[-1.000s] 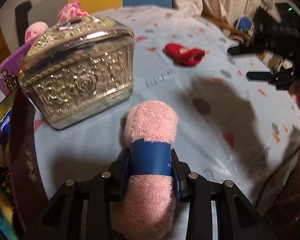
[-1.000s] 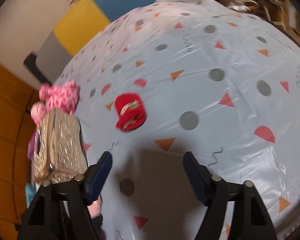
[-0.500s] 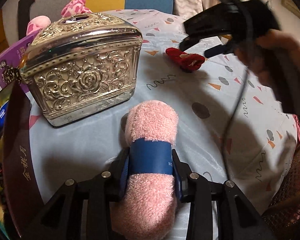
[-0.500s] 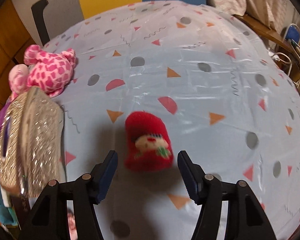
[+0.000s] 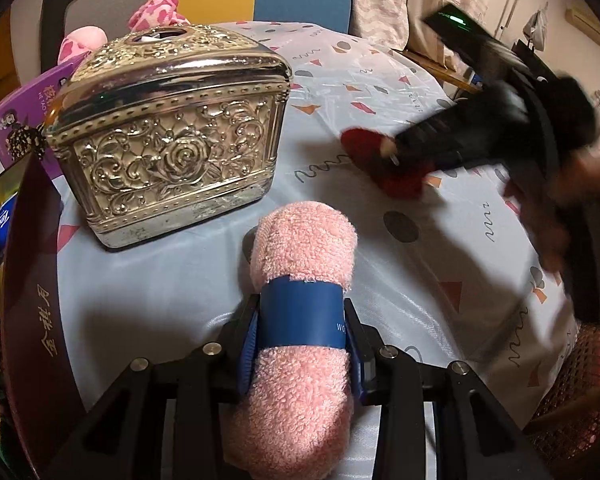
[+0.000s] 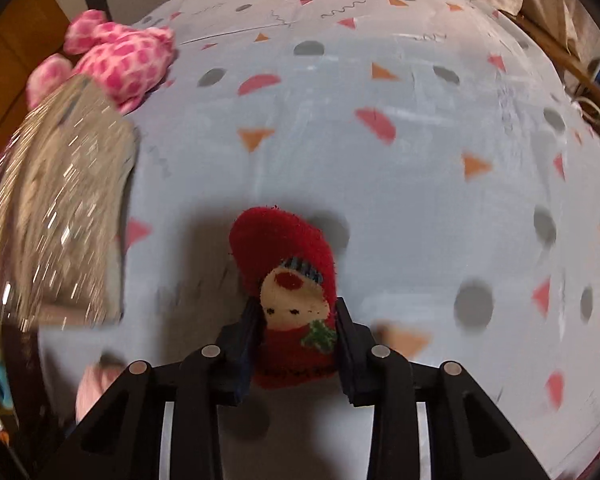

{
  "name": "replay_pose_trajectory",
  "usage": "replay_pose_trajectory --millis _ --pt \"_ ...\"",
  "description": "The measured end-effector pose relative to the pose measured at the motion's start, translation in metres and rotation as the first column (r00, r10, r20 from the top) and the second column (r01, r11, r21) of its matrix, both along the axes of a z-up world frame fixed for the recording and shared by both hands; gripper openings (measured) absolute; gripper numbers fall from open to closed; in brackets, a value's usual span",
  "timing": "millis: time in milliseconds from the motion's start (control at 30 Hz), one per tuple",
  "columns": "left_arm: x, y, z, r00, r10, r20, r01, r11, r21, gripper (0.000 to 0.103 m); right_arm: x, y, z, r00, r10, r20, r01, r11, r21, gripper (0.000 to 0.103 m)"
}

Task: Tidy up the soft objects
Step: 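Grasp the red sock doll with the right tool, then carry the towel roll toward the gold tray with the left tool while the right tool holds the sock doll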

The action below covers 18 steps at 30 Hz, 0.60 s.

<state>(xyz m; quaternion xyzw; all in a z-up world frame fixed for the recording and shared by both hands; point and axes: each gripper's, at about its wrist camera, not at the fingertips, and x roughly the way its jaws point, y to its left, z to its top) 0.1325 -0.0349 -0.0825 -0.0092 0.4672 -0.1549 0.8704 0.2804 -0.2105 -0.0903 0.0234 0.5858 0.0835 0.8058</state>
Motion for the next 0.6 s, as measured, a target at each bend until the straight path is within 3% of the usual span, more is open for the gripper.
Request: replay_pose_trajectory --millis 133,600 --pt "-0.001 0.001 -0.001 1.000 0.001 0.001 -0.001 1.000 0.000 0.038 -0.025 -0.004 0.000 1.000 -0.006 0.000 0.006 1.000 0.013 0.035" --pt "0.001 -0.010 0.005 1.000 0.004 0.008 -0.005 0.998 0.064 0.034 -0.042 0.020 -0.005 0.989 0.109 0.095 -0.097 0.988 -0.121 0.039"
